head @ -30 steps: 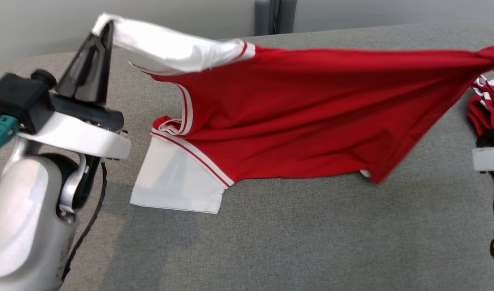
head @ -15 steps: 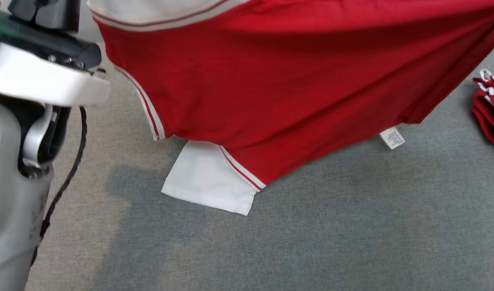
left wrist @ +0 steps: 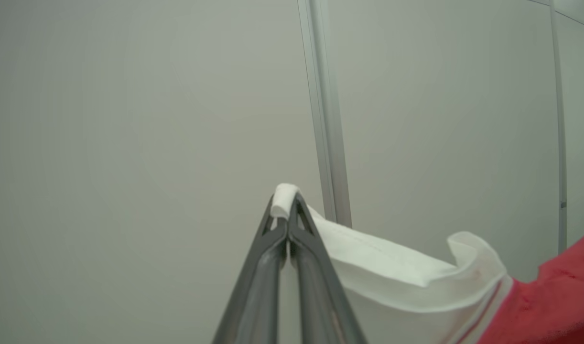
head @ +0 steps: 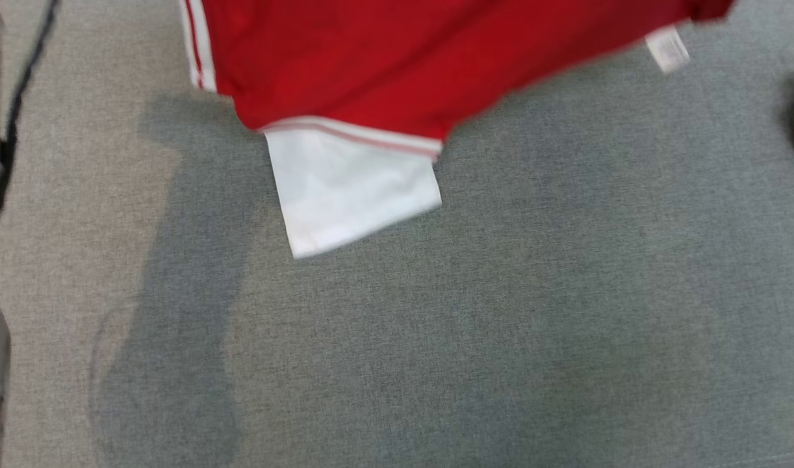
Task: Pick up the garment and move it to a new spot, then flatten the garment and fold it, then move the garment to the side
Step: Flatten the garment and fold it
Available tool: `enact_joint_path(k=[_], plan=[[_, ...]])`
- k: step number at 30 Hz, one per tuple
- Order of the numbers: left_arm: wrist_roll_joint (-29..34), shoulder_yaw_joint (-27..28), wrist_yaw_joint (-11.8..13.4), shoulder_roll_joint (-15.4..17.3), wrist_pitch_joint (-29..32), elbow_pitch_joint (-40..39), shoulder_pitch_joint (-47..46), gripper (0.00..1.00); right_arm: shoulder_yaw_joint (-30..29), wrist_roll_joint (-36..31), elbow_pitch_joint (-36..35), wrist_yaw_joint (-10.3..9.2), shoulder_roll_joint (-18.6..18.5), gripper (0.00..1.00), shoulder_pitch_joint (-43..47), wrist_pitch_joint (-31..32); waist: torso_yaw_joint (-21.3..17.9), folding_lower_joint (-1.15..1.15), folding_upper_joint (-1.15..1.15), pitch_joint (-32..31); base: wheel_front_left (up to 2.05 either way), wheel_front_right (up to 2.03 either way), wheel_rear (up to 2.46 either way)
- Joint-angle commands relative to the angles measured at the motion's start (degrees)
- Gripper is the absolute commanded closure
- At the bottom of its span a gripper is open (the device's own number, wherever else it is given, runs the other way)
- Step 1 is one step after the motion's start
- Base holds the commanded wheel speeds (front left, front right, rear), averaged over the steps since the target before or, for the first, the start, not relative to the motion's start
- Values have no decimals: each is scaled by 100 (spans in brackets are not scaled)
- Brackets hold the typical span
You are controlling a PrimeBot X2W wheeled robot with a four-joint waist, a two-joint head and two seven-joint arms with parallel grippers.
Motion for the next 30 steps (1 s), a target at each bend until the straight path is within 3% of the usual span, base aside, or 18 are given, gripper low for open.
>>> enact_joint_path(k=[1,8,12,22,30], plan=[[-27,16,-38,-13,-69,220,-297,100,91,92,213,3,-5,100,-247,-111,-35,0,0,-16,0,0,0],[-75,17,-116,-157,-449,1766,-1268,100,695,289,1883,3,97,100,-1362,-704,-75,0,0,-311,0,0,0],[-203,-14,-145,-276,-429,2494,-1294,100,1028,305,2833,3,183,100,-1517,-756,-35,0,0,-293,0,0,0],[-853,-10,-233,-814,-66,4258,33,100,2029,323,4615,3,394,100,-706,-405,142,0,0,101,0,0,0],[-1294,-11,-258,-1056,-474,4703,1276,100,2364,790,4937,3,478,100,354,-548,218,0,0,33,0,0,0]])
